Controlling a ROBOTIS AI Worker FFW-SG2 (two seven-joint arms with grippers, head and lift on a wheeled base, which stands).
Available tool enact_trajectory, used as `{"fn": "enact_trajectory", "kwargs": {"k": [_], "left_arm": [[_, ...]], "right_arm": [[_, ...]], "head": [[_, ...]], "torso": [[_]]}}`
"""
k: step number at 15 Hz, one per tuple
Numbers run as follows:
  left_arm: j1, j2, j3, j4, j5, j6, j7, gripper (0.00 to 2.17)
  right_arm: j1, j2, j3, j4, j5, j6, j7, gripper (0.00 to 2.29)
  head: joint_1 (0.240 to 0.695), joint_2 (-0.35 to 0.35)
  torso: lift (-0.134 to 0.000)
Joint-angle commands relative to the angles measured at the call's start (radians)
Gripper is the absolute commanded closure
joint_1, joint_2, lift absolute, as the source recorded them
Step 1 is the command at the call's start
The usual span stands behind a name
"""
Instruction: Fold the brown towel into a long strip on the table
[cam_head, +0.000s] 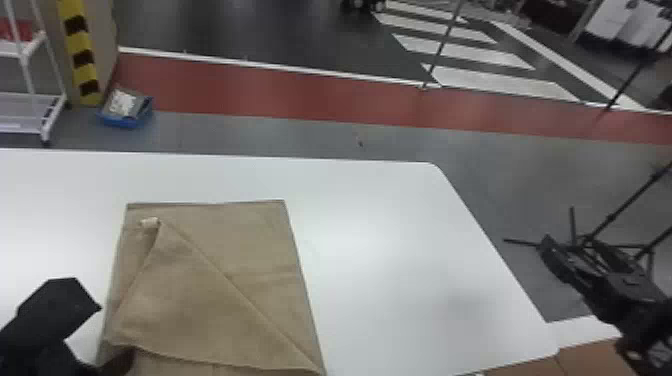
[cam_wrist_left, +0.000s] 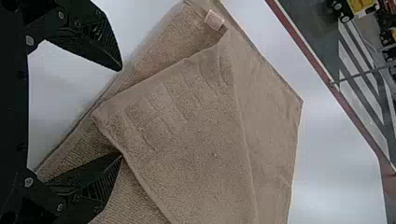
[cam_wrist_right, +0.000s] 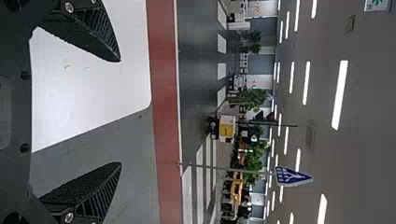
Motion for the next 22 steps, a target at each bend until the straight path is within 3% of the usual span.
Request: {"fn": "enact_trajectory", "kwargs": {"k": [1, 3, 9, 10, 13, 14, 16, 20, 22], "left_arm": [[-0.005, -0.005, -0.006, -0.003, 0.004, 0.003, 0.008, 0.27], [-0.008, -0.010, -0.009, -0.002, 0.007, 0.003, 0.020, 0.33], [-0.011, -0.010, -0.011, 0.001, -0.001, 0.003, -0.003, 1.78], [-0.011, -0.006, -0.008, 0.000, -0.001, 0.012, -0.010, 1.89], [-0.010, -0.005, -0.003, -0.009, -0.018, 0.018, -0.064, 1.94], [-0.008, -0.005, -0.002, -0.020, -0.018, 0.031, -0.069, 2.14], [-0.008, -0.005, 0.008, -0.037, -0.010, 0.034, -0.081, 2.14], [0.004, -0.005, 0.046, -0.130, 0.008, 0.095, -0.096, 2.14], [0.006, -0.008, 0.054, -0.152, 0.011, 0.110, -0.099, 2.14]], "right_arm": [[-0.002, 0.000, 0.003, 0.003, 0.001, 0.000, 0.000, 0.09], [-0.006, 0.000, 0.007, 0.007, 0.001, 0.000, 0.000, 0.09], [-0.018, 0.000, 0.018, 0.018, 0.006, -0.003, 0.000, 0.09], [-0.020, 0.002, 0.020, 0.018, 0.007, -0.003, 0.000, 0.09], [-0.054, 0.000, 0.038, 0.017, 0.024, 0.010, 0.000, 0.09], [-0.074, -0.006, 0.052, 0.015, 0.041, 0.037, 0.006, 0.09], [-0.132, -0.034, 0.099, 0.026, 0.098, 0.080, 0.055, 0.09], [-0.288, -0.113, 0.314, 0.109, 0.333, 0.105, 0.129, 0.09], [-0.397, -0.133, 0.428, 0.158, 0.435, 0.166, 0.173, 0.09]], "head": [[0.695, -0.350], [0.695, -0.350], [0.695, -0.350], [0.695, -0.350], [0.695, -0.350], [0.695, -0.350], [0.695, -0.350], [0.695, -0.350], [0.695, -0.350]], "torso": [[-0.101], [-0.101], [-0.100], [-0.100], [-0.100], [-0.100], [-0.100], [-0.100], [-0.100]]}}
